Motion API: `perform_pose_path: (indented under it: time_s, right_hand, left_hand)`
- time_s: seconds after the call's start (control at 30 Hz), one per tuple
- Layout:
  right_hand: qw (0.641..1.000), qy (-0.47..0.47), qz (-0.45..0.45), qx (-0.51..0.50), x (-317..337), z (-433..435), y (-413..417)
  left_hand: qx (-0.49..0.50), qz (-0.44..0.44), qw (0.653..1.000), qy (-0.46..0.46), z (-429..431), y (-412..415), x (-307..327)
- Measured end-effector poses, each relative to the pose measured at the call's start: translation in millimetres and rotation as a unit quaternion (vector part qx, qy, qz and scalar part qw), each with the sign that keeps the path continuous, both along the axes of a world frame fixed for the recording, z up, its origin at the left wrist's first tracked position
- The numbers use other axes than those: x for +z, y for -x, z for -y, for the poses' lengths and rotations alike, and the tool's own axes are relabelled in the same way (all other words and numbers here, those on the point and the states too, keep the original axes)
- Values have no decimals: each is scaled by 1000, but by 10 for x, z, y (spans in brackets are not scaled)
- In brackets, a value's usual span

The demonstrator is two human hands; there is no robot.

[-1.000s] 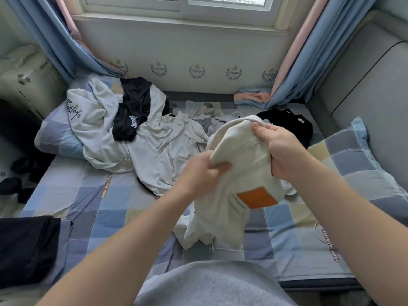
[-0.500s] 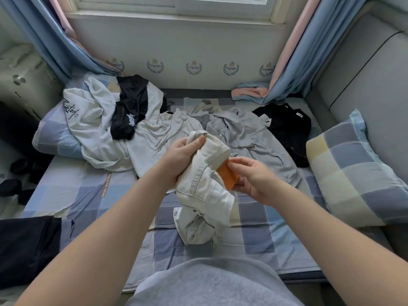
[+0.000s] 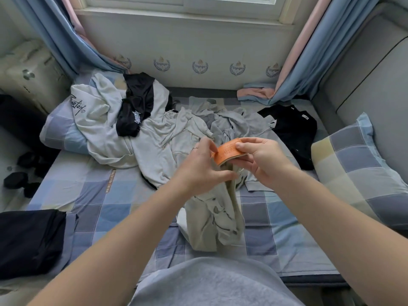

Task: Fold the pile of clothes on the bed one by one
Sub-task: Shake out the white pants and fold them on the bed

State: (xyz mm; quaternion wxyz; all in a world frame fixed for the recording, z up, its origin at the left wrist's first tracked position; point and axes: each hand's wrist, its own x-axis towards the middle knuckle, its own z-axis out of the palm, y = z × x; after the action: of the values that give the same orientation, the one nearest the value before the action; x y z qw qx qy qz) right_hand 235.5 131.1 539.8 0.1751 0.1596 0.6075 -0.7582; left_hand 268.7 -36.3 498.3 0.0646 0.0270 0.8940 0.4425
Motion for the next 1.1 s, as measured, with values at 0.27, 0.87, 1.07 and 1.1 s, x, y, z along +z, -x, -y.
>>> perform_pose_path:
  time_s: [0.27, 0.87, 1.07, 1.1]
  right_hand:
    - [998, 56, -24, 12, -20, -126, 89]
    - [867, -393, -242, 190, -558, -52, 435]
    - [733, -523, -306, 309, -509, -30, 627]
    - [704, -547, -326, 315, -529, -28, 650]
  left_hand:
    - [71, -27, 988, -135, 138, 147, -170]
    - [-61, 44, 980, 186, 730, 457, 89]
    - [118, -52, 962, 241, 967, 459, -395]
    - [125, -49, 959, 249, 986, 471, -414]
